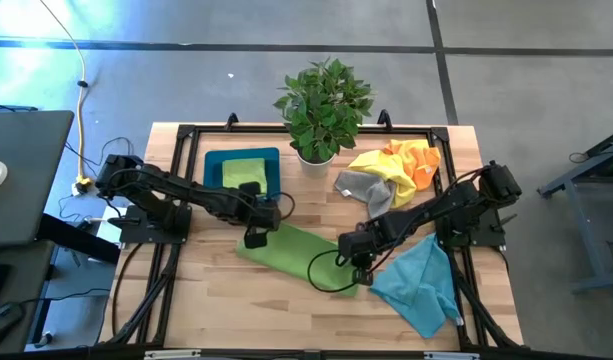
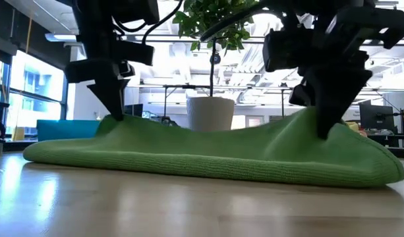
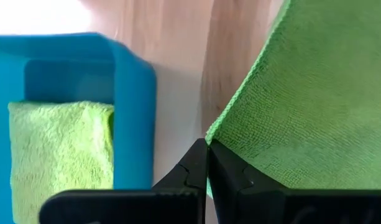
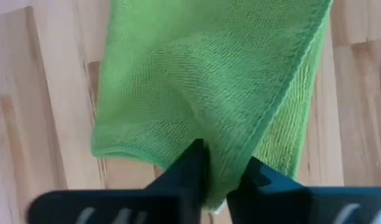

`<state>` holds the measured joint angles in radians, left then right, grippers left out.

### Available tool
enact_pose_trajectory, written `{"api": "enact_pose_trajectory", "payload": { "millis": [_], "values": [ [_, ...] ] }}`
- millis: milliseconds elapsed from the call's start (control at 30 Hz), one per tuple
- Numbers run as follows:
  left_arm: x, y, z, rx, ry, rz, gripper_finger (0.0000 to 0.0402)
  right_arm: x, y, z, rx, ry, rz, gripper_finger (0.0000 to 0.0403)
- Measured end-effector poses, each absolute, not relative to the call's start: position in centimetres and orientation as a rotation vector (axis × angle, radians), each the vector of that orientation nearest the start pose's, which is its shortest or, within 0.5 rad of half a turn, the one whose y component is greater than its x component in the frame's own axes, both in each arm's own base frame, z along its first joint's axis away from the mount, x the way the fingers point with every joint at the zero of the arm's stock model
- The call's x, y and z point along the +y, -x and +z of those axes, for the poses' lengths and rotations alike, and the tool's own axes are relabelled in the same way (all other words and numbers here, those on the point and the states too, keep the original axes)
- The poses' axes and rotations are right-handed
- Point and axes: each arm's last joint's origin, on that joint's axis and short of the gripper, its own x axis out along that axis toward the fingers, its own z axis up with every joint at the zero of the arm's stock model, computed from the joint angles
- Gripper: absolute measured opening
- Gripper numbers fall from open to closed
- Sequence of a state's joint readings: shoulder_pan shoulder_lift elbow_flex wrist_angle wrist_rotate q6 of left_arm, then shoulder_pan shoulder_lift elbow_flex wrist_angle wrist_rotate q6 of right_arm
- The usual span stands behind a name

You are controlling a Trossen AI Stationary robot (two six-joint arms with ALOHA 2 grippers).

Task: Fold microfiber towels
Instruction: Fold the green towel

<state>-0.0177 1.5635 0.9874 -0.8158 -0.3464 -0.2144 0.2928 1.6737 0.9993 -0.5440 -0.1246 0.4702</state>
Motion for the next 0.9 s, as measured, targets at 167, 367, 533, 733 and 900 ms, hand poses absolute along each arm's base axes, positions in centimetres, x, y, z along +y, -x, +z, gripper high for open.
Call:
{"api": "enact_pose_trajectory", "payload": {
  "millis": [167, 367, 533, 733, 900],
  "values": [
    [0.5, -27.4, 19.0, 1.334, -0.071, 0.412, 0.0, 8.9, -28.9, 16.7, 1.344, -0.297, 0.023, 0.0102],
    [0.5, -27.4, 19.0, 1.335, -0.07, 0.412, 0.0, 8.8, -28.5, 16.6, 1.387, -0.318, -0.024, 0.0103],
    [0.5, -27.4, 19.0, 1.333, -0.063, 0.418, 0.0, 8.6, -28.2, 16.5, 1.408, -0.313, -0.078, 0.009],
    [0.4, -27.4, 19.0, 1.336, -0.04, 0.407, 0.0, 8.5, -28.4, 16.5, 1.385, -0.325, -0.12, 0.0088],
    [0.4, -27.4, 19.0, 1.334, -0.031, 0.413, 0.0001, 8.8, -29.0, 16.7, 1.316, -0.324, -0.077, 0.0114]
  ]
}}
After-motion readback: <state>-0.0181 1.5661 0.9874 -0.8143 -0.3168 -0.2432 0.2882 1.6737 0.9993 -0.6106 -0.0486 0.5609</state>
